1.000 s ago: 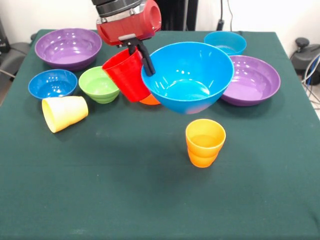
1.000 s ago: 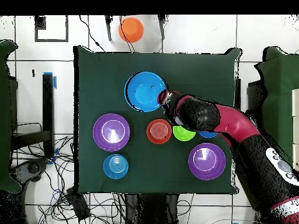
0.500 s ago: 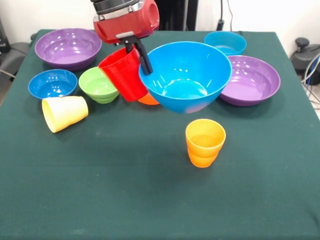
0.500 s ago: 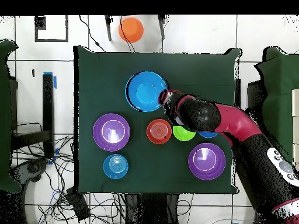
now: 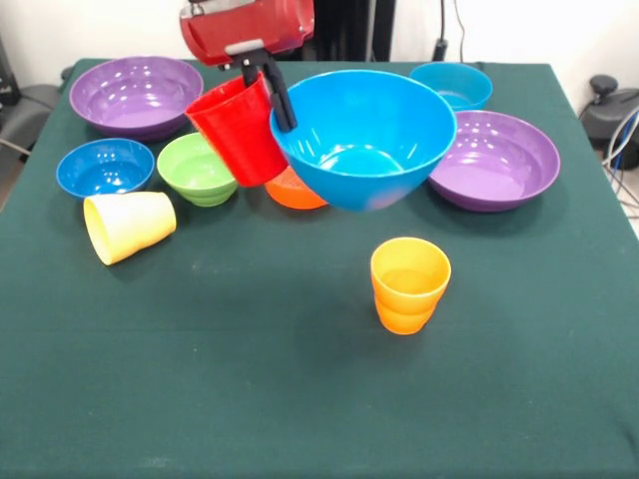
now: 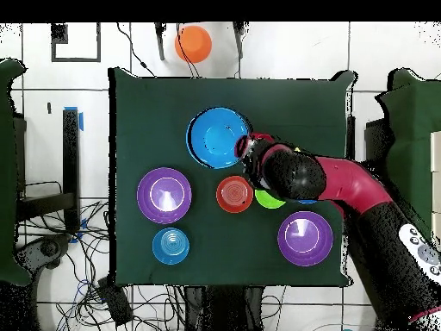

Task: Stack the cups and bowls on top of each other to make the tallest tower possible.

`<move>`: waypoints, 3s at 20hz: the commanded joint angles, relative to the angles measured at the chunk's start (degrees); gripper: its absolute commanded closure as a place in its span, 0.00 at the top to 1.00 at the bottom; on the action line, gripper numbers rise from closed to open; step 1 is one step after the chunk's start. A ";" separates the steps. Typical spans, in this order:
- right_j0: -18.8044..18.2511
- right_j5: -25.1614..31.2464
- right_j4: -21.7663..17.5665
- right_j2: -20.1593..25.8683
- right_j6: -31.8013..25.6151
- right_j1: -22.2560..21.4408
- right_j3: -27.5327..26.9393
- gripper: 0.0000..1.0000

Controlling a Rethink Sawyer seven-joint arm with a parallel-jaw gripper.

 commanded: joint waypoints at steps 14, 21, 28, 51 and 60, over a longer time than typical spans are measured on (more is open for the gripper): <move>3.85 -10.89 -3.82 -4.05 4.17 -8.61 11.55 0.00; 4.52 -10.13 -3.08 -4.46 3.10 -7.82 9.73 0.00; 5.83 -10.74 -3.75 -5.64 3.52 -7.95 9.37 0.00; 10.25 -7.69 -1.17 -7.71 2.94 -9.95 6.77 0.00; 11.45 -2.38 2.46 -7.96 3.51 -14.78 7.81 0.00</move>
